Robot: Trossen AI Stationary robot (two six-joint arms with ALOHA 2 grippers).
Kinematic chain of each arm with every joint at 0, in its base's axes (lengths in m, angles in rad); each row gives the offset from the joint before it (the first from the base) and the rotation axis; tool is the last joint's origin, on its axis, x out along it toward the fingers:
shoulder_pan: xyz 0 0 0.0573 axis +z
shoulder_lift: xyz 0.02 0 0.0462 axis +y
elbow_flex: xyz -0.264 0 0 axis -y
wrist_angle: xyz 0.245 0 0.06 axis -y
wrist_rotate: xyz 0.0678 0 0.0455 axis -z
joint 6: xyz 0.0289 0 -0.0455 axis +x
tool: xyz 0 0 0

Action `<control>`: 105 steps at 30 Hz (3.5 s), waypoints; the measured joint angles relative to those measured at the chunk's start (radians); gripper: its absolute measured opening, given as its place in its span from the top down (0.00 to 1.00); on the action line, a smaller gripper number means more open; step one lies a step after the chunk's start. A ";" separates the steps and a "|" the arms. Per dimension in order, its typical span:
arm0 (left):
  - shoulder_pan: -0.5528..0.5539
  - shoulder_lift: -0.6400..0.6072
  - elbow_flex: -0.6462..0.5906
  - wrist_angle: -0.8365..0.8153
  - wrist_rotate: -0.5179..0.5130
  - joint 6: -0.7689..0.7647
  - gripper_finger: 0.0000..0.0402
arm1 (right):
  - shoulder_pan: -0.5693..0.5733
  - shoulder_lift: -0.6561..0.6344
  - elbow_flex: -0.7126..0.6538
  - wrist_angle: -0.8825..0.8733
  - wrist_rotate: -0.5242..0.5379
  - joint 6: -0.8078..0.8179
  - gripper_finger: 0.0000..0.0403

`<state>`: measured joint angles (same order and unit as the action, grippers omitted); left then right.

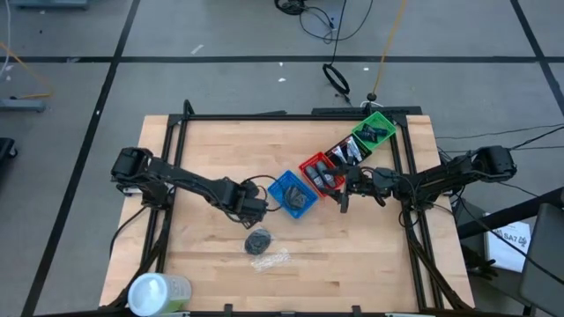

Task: Pick & Place Travel size toiletries
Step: Put the top hairbrush into the blue bin

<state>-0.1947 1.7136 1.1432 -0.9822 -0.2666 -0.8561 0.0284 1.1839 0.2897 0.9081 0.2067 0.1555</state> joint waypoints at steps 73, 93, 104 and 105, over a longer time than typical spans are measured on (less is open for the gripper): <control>-0.036 -0.272 -0.078 0.263 -0.138 0.164 1.00 | 0.000 0.000 0.000 0.000 -0.002 0.016 0.27; 0.030 -0.287 -0.075 0.809 0.217 0.814 1.00 | 0.066 0.000 0.000 0.137 0.000 -0.028 0.27; 0.144 -0.064 -0.076 0.927 0.276 0.793 1.00 | 0.066 0.000 0.000 0.135 -0.002 -0.021 0.27; 0.154 -0.047 -0.075 0.927 0.276 0.785 1.00 | 0.066 0.000 0.000 0.135 -0.002 -0.021 0.27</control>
<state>-0.0411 1.6667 1.0679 -0.0551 0.0093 -0.0707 0.0944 1.1843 0.2897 1.0429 0.2047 0.1341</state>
